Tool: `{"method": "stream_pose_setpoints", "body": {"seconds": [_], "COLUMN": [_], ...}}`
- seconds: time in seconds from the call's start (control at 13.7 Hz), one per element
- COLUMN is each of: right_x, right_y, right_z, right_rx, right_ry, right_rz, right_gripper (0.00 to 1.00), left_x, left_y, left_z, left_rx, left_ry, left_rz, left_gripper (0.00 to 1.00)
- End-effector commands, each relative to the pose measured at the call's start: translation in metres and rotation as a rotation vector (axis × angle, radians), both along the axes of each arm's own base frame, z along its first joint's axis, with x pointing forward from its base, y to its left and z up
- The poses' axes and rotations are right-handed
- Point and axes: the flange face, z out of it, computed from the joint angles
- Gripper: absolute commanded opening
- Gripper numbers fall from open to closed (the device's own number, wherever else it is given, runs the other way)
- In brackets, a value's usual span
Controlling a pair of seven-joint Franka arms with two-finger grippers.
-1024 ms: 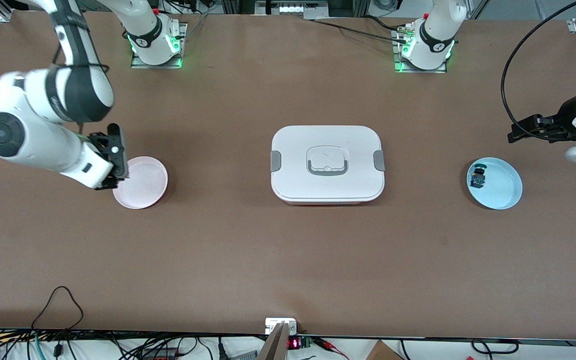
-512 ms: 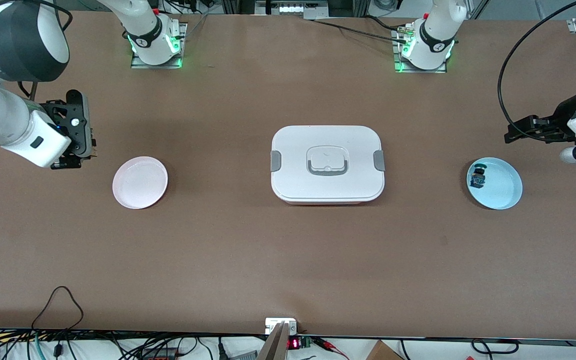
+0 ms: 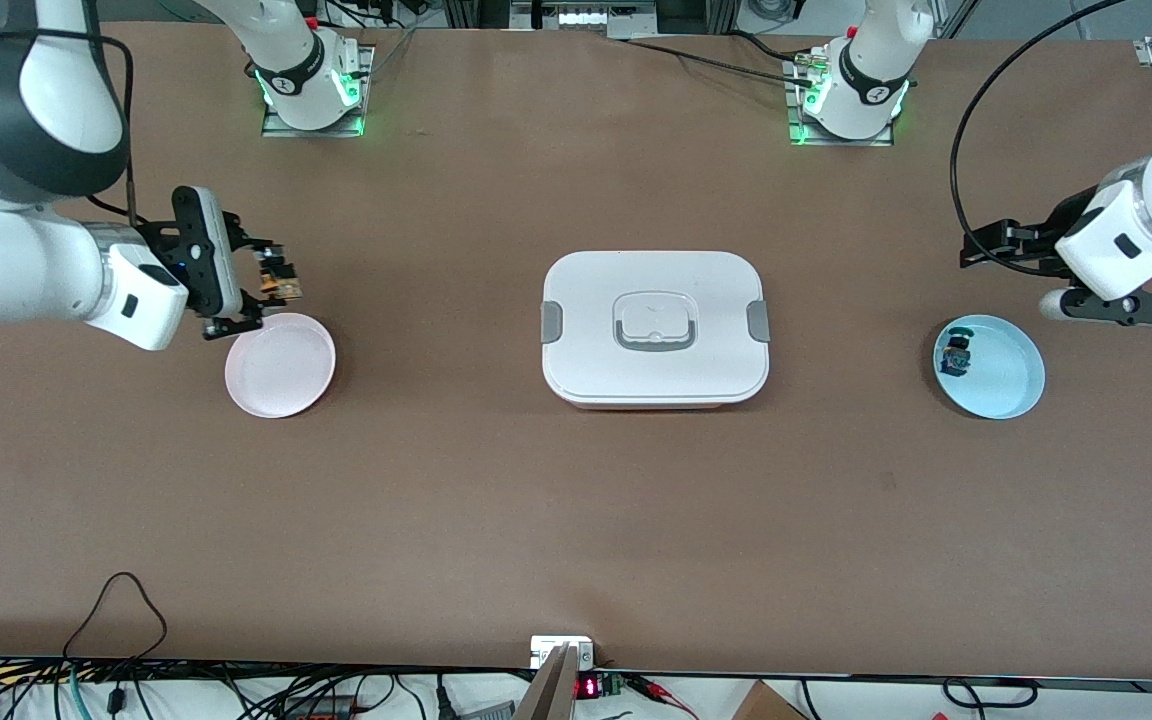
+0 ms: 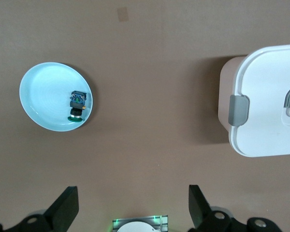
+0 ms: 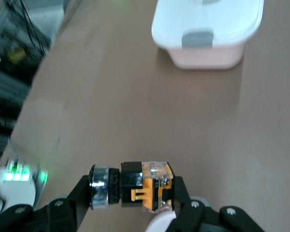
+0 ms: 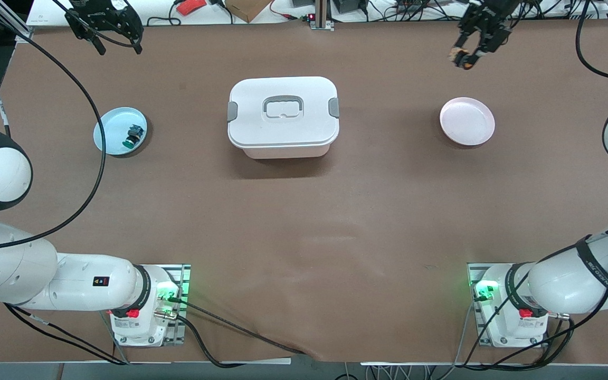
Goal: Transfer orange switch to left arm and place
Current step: 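Carry the switch over the white box with the right gripper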
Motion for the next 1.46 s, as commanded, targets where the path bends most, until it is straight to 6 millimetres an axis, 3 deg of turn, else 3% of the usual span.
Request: {"method": "stream_pose_setpoints", "body": {"seconds": [0.0,0.15,0.37,0.51,0.8,0.95,1.1,1.32,1.39], "right_x": [0.001,0.004,0.007,0.007,-0.002,-0.01,-0.025,-0.054,-0.059], "right_y": [0.015,0.032,0.051,0.079,0.168,0.21,0.258,0.325,0.335], "right_z": [-0.017,-0.038,-0.043,-0.044,-0.055,-0.059,-0.054,-0.054,-0.053], "right_rx": [0.233,0.394,0.56,0.64,0.767,0.801,0.833,0.858,0.854], "right_ry": [0.077,0.143,0.162,0.159,0.145,0.144,0.124,0.126,0.116], "right_rz": [-0.047,-0.103,-0.167,-0.214,-0.374,-0.444,-0.531,-0.641,-0.655], "right_gripper": [0.0,0.0,0.0,0.0,0.0,0.0,0.0,0.0,0.0], "left_x": [0.001,0.003,0.004,0.004,0.002,0.004,0.012,0.011,0.012], "left_y": [0.001,0.0,-0.009,-0.022,-0.049,-0.046,-0.028,-0.044,-0.048], "left_z": [-0.012,-0.015,-0.014,-0.017,-0.019,-0.026,-0.039,-0.042,-0.042], "left_rx": [-0.002,-0.017,-0.144,-0.203,-0.388,-0.512,-0.692,-0.803,-0.844], "left_ry": [0.05,0.055,0.063,0.082,0.138,0.189,0.25,0.256,0.258], "left_rz": [0.007,0.006,0.032,0.023,0.029,0.066,0.124,0.053,0.06], "left_gripper": [1.0,1.0,1.0,1.0,1.0,1.0,1.0,1.0,1.0]}}
